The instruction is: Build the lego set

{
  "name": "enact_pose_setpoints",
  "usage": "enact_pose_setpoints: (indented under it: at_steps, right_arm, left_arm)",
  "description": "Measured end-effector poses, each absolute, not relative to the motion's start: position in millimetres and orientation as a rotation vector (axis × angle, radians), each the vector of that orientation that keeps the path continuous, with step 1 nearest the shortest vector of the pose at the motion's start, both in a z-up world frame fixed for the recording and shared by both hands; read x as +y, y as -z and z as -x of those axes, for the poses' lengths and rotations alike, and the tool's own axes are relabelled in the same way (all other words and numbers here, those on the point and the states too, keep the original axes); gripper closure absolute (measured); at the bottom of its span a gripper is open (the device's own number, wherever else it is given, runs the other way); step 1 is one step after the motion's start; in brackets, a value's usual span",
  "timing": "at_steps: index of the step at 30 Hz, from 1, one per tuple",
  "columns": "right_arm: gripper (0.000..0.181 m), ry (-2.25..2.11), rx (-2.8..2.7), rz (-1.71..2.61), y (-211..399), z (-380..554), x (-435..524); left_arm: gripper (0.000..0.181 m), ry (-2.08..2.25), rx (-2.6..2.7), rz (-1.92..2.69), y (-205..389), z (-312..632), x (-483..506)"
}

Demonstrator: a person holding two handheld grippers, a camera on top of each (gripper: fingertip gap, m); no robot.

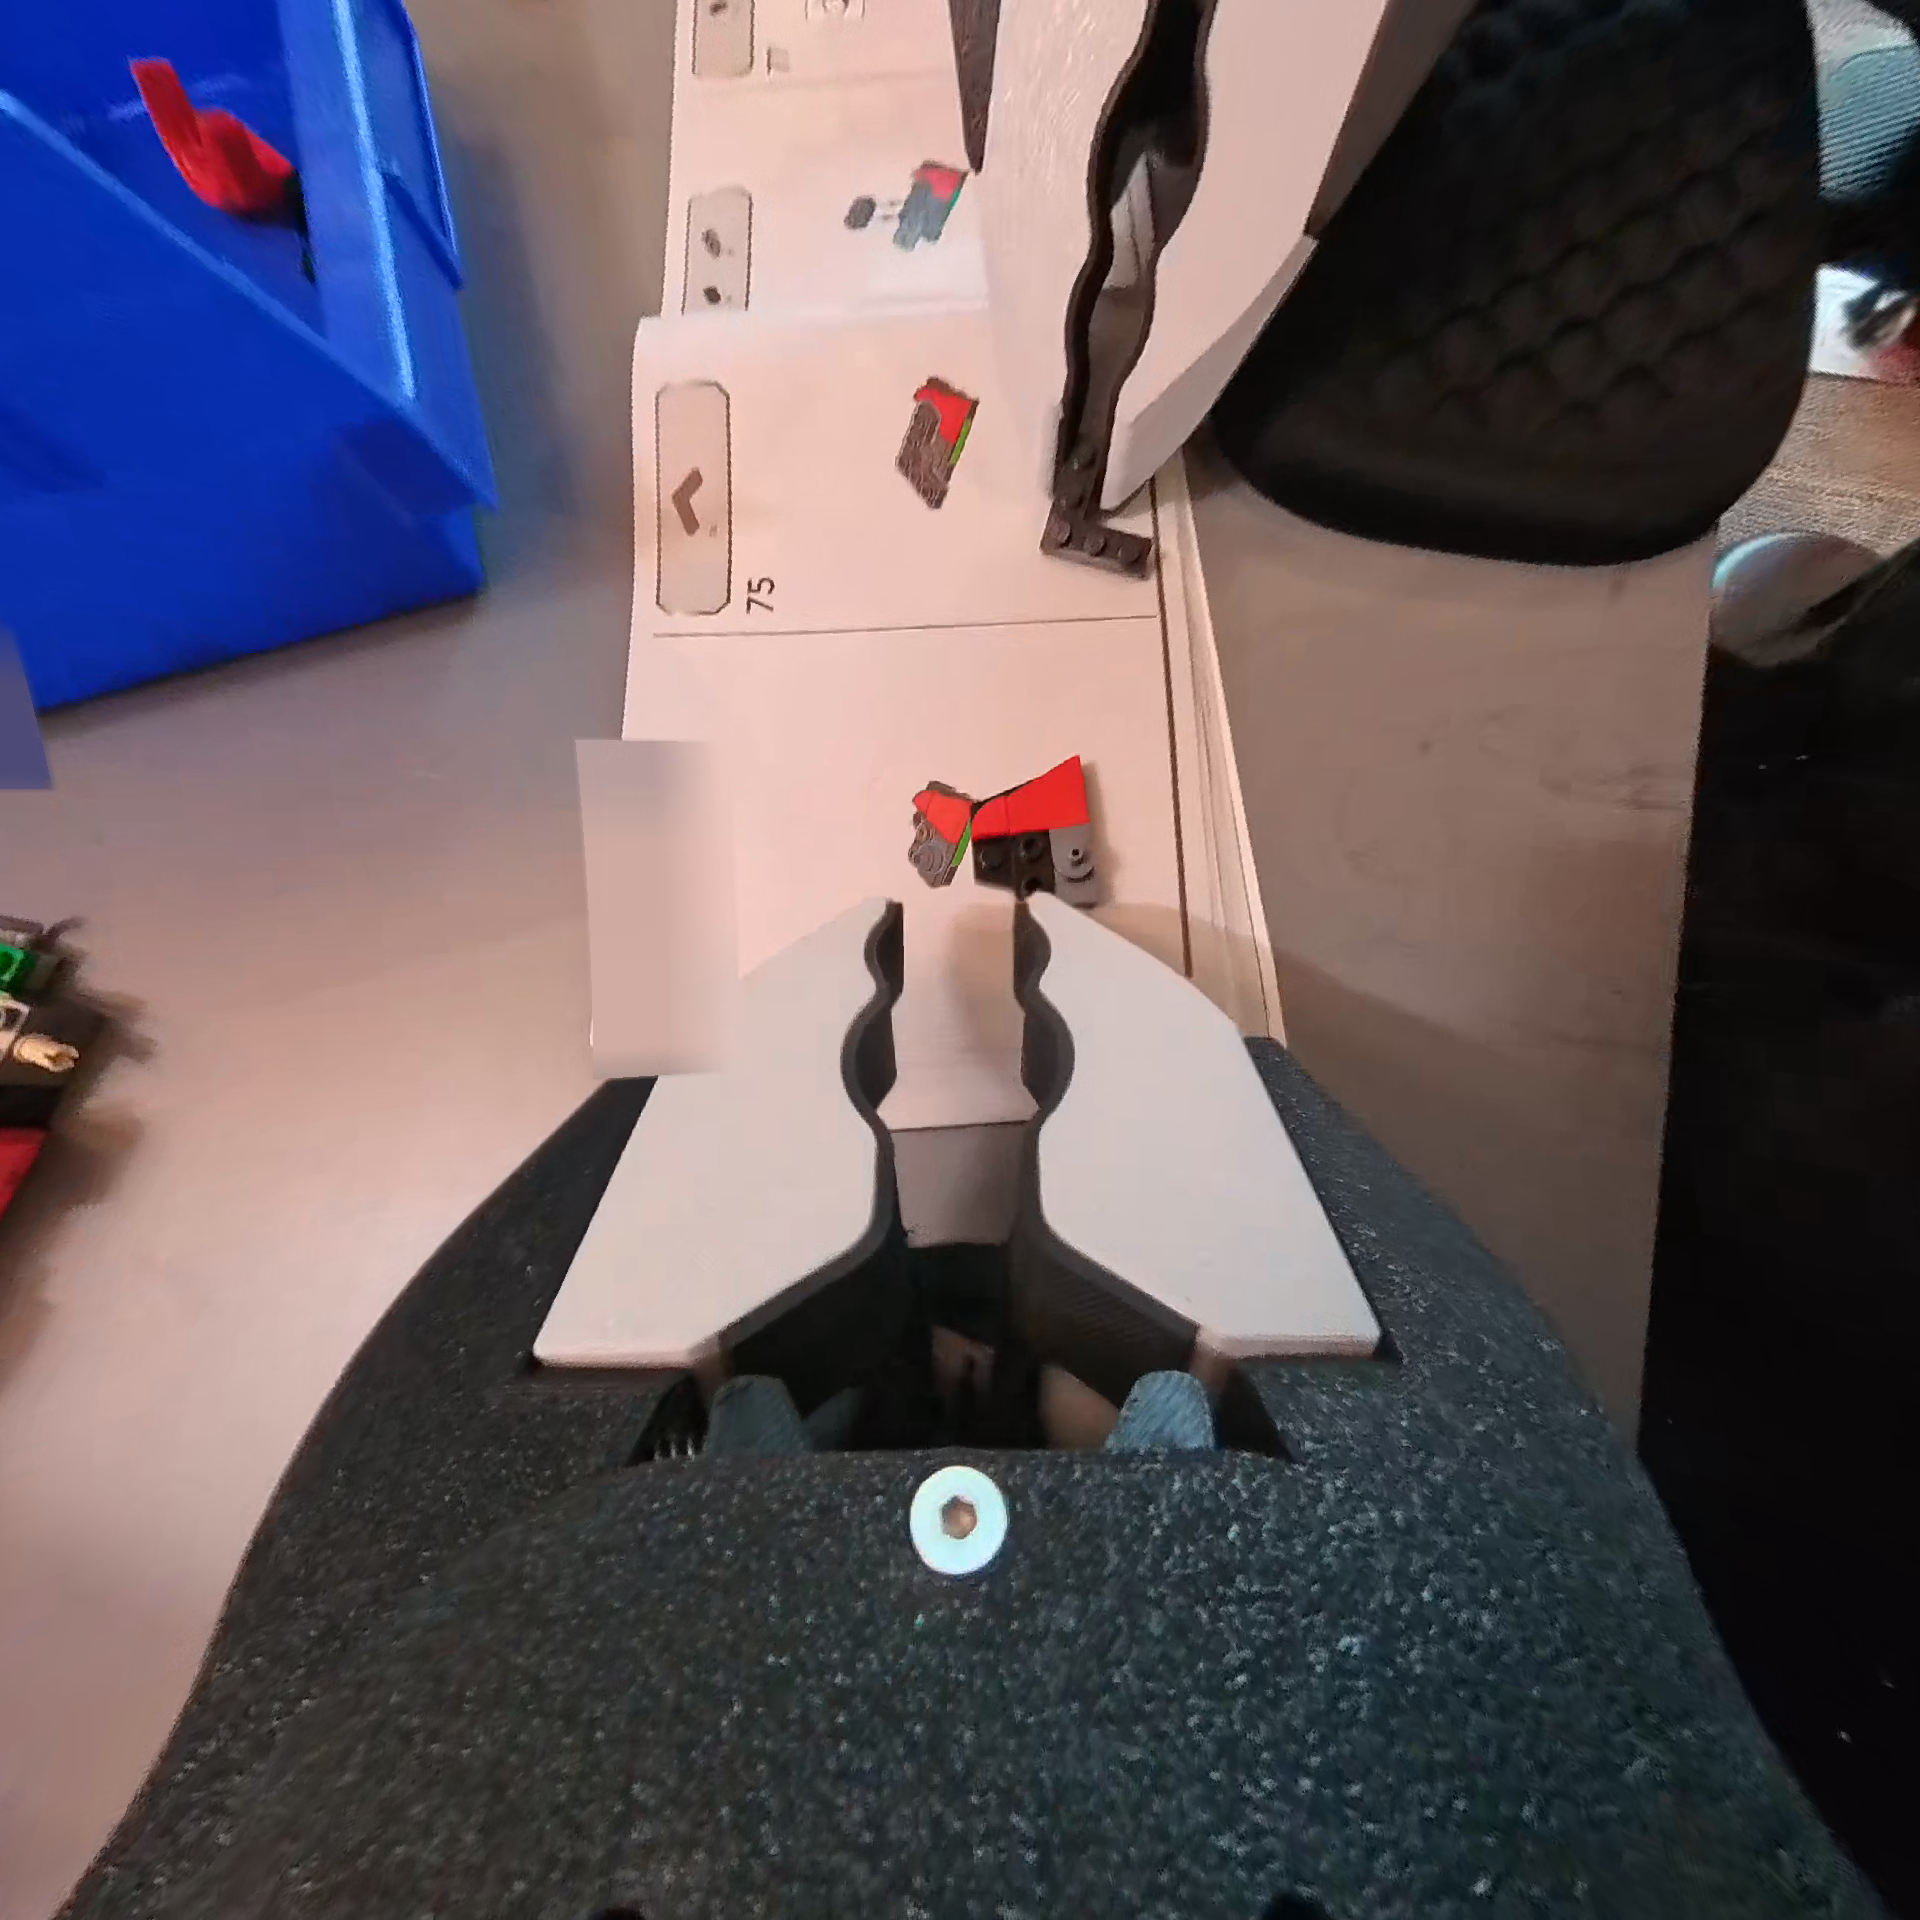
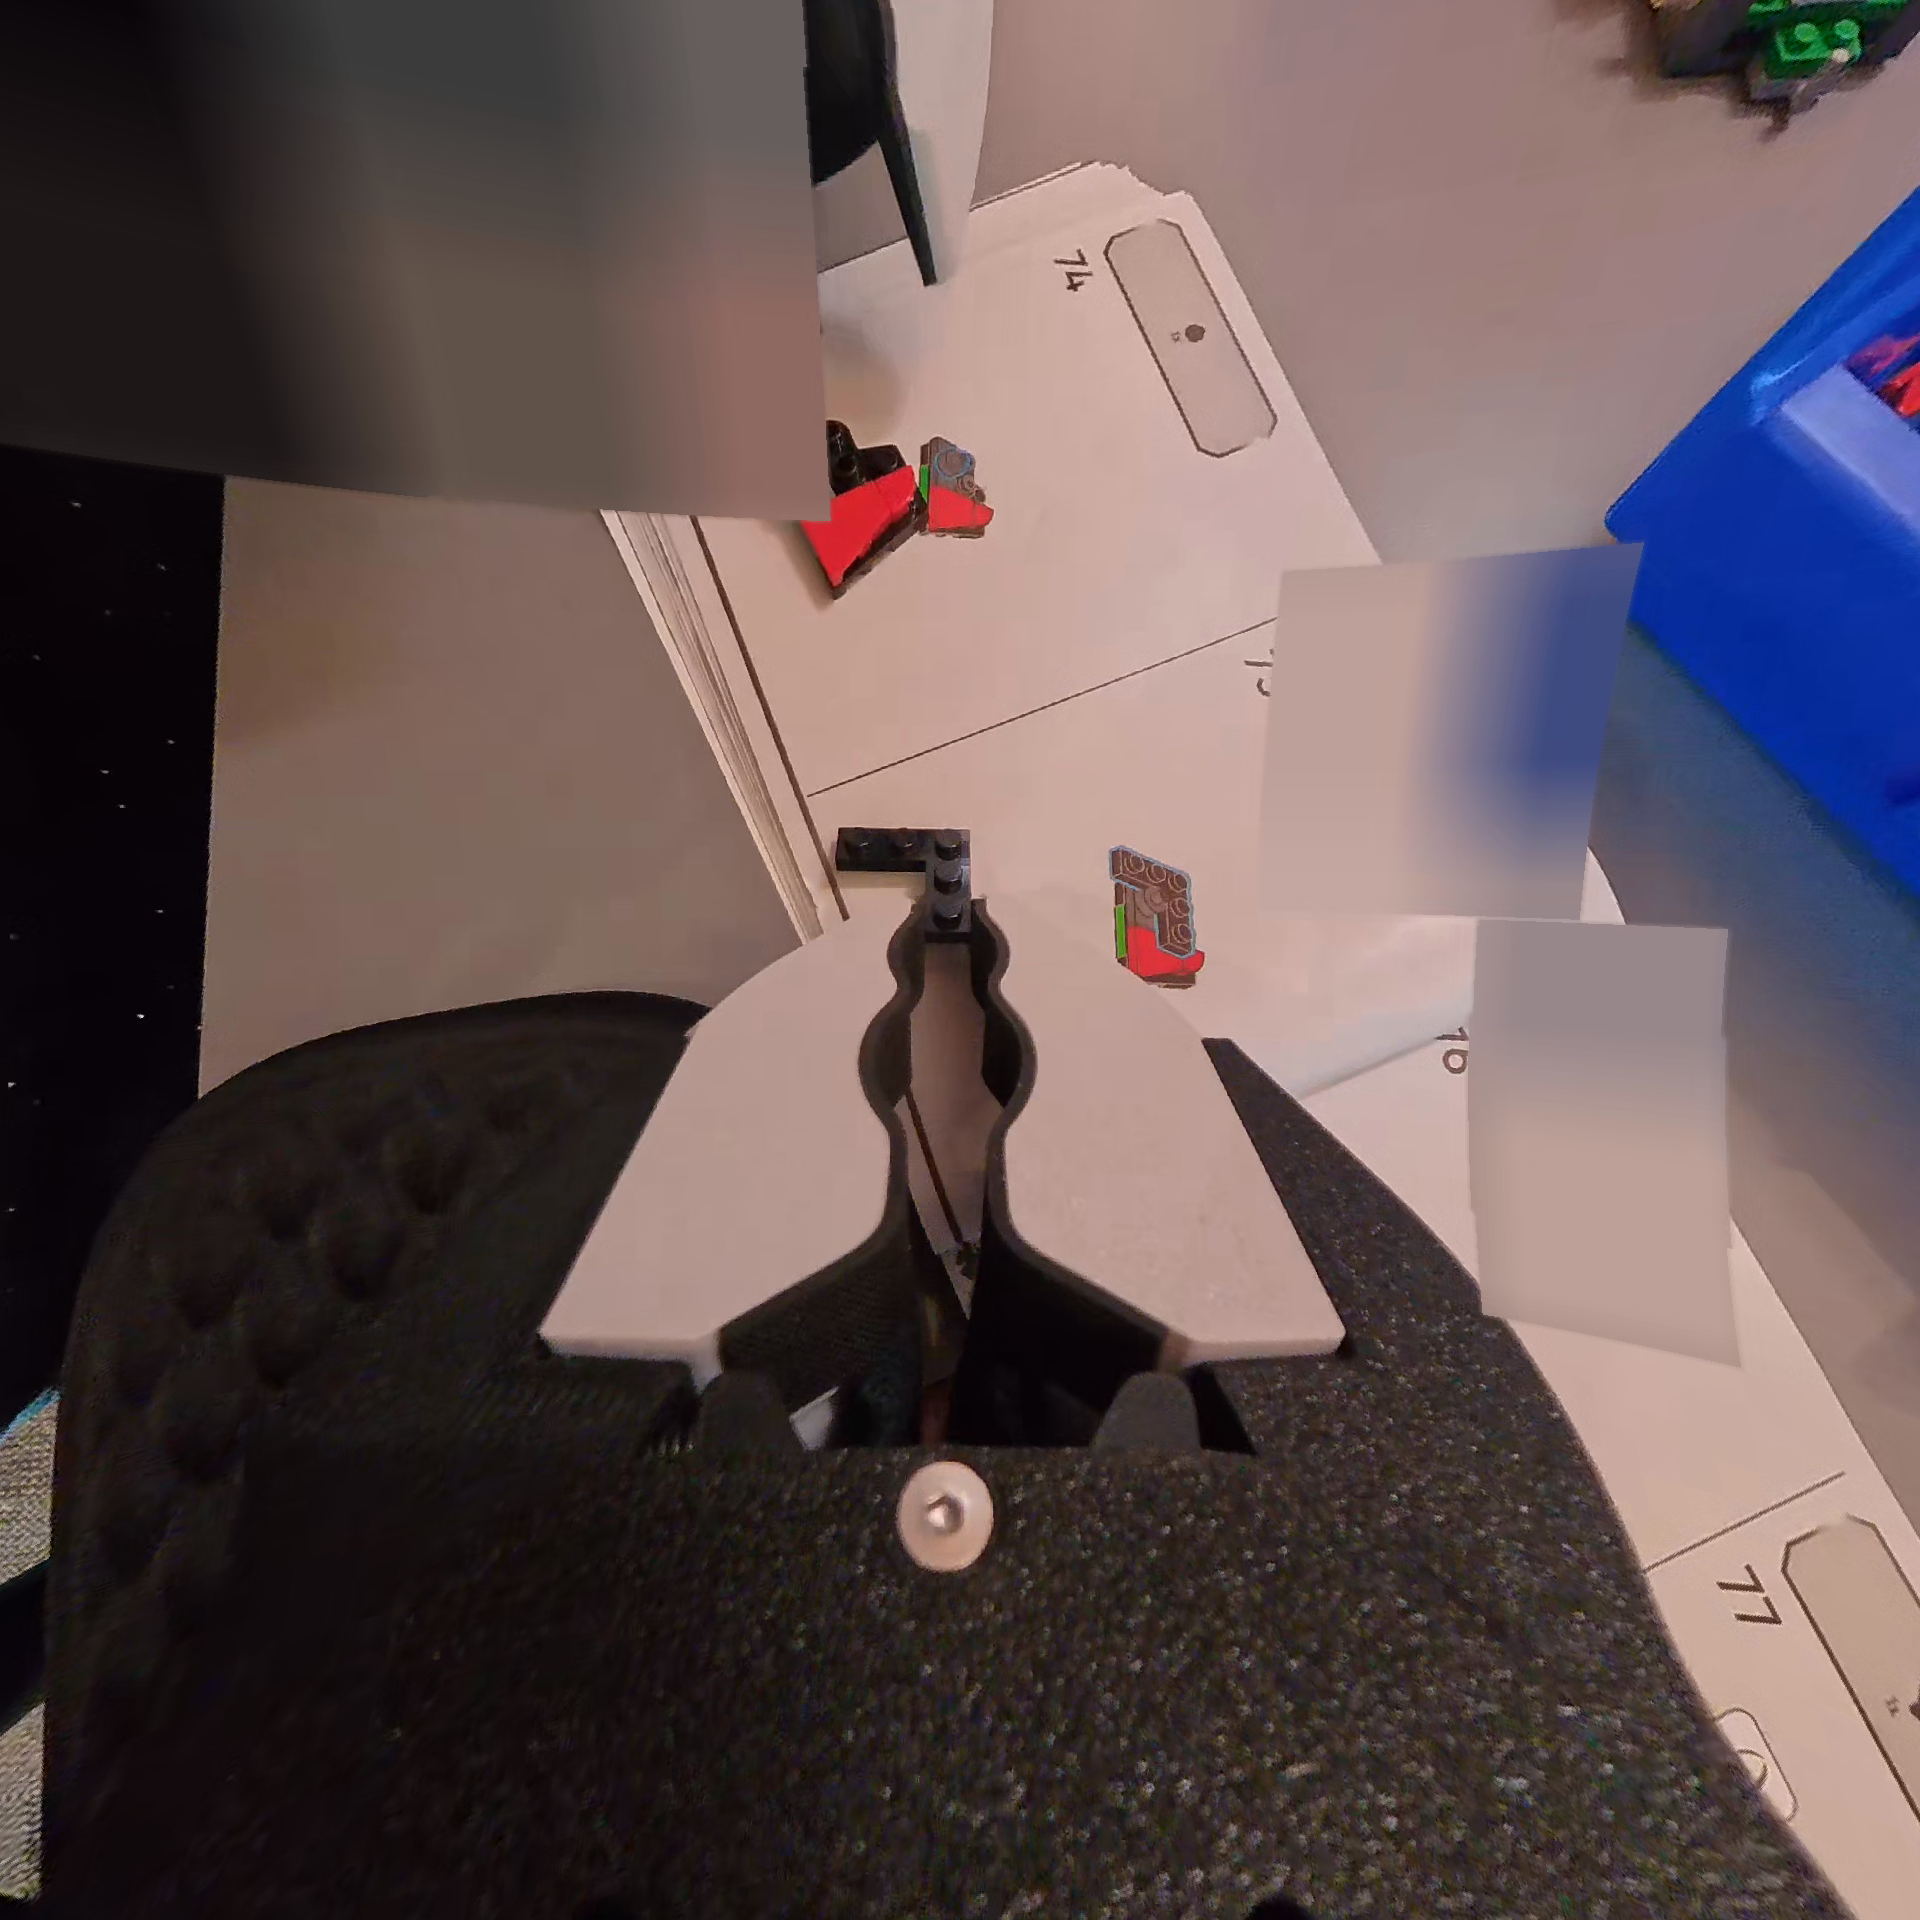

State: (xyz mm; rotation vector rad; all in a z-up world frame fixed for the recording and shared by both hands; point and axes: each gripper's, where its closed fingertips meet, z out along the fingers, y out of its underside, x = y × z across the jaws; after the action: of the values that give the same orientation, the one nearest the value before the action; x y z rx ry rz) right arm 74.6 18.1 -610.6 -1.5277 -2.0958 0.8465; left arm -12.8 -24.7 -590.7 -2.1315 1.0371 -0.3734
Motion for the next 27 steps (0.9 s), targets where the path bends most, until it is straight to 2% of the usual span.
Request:
enact_pose_setpoints:
  at_steps: [11, 19, 27]
  right_arm:
    - [0.173, -0.856, -2.104, 1.516, 607.2, -74.3, 16.5]
    - [0.173, -1.007, -2.111, 1.353, 568.9, -45.9, -2.3]
    - [0.173, -0.952, -2.336, 1.197, 589.5, -11.7, -21.4]
  left_arm:
    - [0.157, 0.433, 1.067, 2.07, 586.0, 10.7, -32.9]
    - [0.151, 0.435, 1.091, 2.053, 585.9, 7.2, -35.8]
    - [0.151, 0.418, 1.114, 2.033, 586.0, 1.3, -35.6]
